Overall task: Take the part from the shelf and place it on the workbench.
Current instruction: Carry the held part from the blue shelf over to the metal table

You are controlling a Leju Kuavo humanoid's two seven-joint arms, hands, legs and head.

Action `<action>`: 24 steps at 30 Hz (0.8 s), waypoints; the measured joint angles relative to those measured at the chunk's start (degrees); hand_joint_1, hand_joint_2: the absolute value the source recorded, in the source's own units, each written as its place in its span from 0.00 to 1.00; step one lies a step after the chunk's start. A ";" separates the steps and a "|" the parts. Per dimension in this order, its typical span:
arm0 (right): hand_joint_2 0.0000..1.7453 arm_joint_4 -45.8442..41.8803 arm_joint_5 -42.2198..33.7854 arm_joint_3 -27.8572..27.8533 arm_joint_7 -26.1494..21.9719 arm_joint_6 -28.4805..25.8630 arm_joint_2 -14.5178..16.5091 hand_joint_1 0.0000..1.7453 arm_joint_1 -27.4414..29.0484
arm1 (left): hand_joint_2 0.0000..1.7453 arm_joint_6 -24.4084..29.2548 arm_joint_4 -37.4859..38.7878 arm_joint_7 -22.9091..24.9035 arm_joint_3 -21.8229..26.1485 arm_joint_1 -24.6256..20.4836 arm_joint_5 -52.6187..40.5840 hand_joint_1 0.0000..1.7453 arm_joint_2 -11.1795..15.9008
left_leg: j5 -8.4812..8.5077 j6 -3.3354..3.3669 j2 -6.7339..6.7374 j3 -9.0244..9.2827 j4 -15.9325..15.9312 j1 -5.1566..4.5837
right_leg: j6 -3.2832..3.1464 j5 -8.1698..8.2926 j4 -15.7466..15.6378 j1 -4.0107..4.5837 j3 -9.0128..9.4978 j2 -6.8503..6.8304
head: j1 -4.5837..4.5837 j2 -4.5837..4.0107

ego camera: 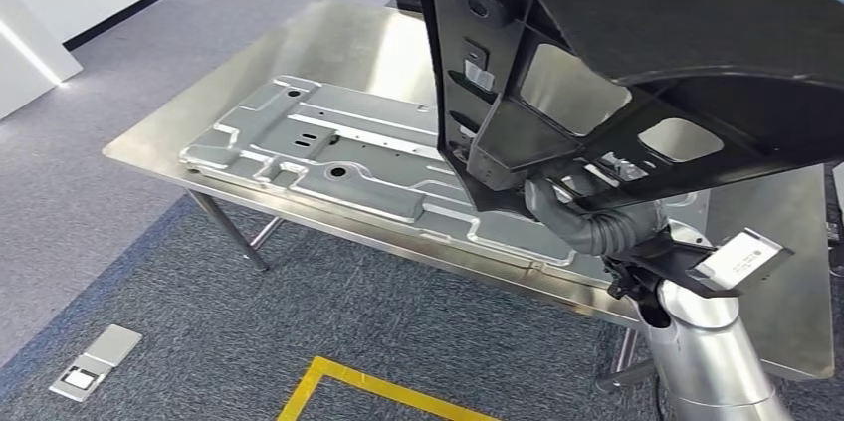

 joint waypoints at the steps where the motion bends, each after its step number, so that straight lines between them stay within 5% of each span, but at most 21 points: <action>1: 1.00 0.08 0.05 0.08 0.07 0.02 0.01 1.00 -0.06 | 0.00 -0.02 0.01 -0.02 -0.01 -0.03 -0.01 0.00 -0.03 | -0.09 0.01 0.14 0.10 -0.30 -0.09 | 0.34 0.14 -0.05 -0.08 -0.22 0.53 | 0.00 0.00; 3: 1.00 0.16 0.15 0.20 0.12 0.05 -0.02 1.00 -0.19 | 0.00 -0.03 0.01 -0.07 -0.07 -0.19 -0.09 0.00 -0.10 | 0.03 0.09 1.19 0.37 -1.02 0.10 | 1.04 0.02 0.07 -0.14 -0.49 0.58 | 0.02 0.00; 5: 1.00 0.26 0.32 0.42 0.17 0.07 -0.04 1.00 -0.59 | 0.00 -0.07 0.01 -0.17 -0.16 -0.30 -0.26 0.00 -0.15 | 0.31 0.27 2.43 0.73 -1.72 0.43 | 1.58 -2.01 2.75 0.01 -1.65 -1.49 | 0.11 0.00; 7: 1.00 0.55 0.82 0.86 0.34 0.08 -0.03 1.00 -0.93 | 0.00 -0.13 0.01 -0.25 -0.26 -0.22 -0.41 0.00 -0.20 | 0.33 0.38 3.75 0.80 -1.81 0.46 | 2.07 -5.72 9.73 -0.09 -4.82 -3.44 | 0.20 0.00; 9: 1.00 1.11 1.62 1.44 0.64 0.06 -0.02 1.00 -1.11 | 0.00 -0.20 0.01 -0.32 -0.41 -0.16 -0.54 0.00 -0.24 | 0.26 0.34 5.12 0.78 -1.77 0.52 | 2.60 -7.41 15.37 -0.29 -7.39 -3.87 | 0.21 0.00; 11: 1.00 1.88 2.68 2.20 1.02 -0.21 0.06 1.00 -1.78 | 0.00 -0.27 0.01 -0.43 -0.60 -0.33 -0.79 0.00 -0.24 | 0.09 0.09 6.28 0.89 -1.66 0.68 | 3.06 -4.91 12.60 -0.47 -5.84 -4.38 | 0.21 0.00; 13: 1.00 2.81 3.91 3.14 1.46 -0.79 0.35 1.00 -3.24 | 0.00 -0.39 0.01 -0.57 -0.85 -0.58 -1.20 0.00 -0.24 | -0.30 -0.52 7.22 1.05 -1.37 0.71 | 3.17 -1.35 4.44 -0.36 -1.69 -5.98 | 0.22 0.00; 15: 1.00 3.99 5.14 4.10 2.13 -1.65 1.00 1.00 -5.14 | 0.00 -0.46 0.01 -0.69 -1.21 -0.78 -1.65 0.00 -0.24 | -0.64 -1.20 7.98 1.13 -1.11 0.48 | 2.34 -0.19 0.01 -0.10 0.38 -6.95 | 0.19 0.00; 17: 1.00 5.30 6.44 4.92 3.01 -2.67 1.76 1.00 -7.12 | 0.00 -0.48 0.01 -0.68 -1.64 -1.10 -2.11 0.00 -0.24 | -0.71 -1.69 8.72 1.25 -1.11 0.41 | 1.21 -0.31 -0.13 0.06 0.20 -6.27 | 0.16 0.00; 19: 1.00 6.74 8.14 5.79 4.08 -3.78 2.75 1.00 -9.30 | 0.00 -0.49 0.01 -0.37 -2.16 -1.68 -2.64 0.00 -0.24 | -1.64 -2.29 7.87 1.06 -0.28 0.62 | 0.43 -0.11 -0.16 -0.09 0.05 -5.54 | 0.17 0.00; 22: 1.00 9.56 11.13 7.57 5.67 -5.50 4.99 1.00 -12.68 | 0.00 -0.49 0.01 0.42 -2.90 -2.29 -3.30 0.00 -0.25 | -6.60 -2.84 5.04 -2.97 8.66 0.77 | -0.36 0.11 -0.21 -0.21 -0.04 -4.43 | 0.15 0.00; 24: 1.00 11.64 13.40 8.95 6.49 -6.61 6.46 1.00 -14.35 | 0.00 -0.50 0.01 0.85 -3.35 -2.42 -3.65 0.00 -0.28 | -8.43 -2.77 4.64 -6.25 15.06 0.74 | -0.50 0.15 -0.18 -0.02 -0.06 -3.37 | 0.15 0.00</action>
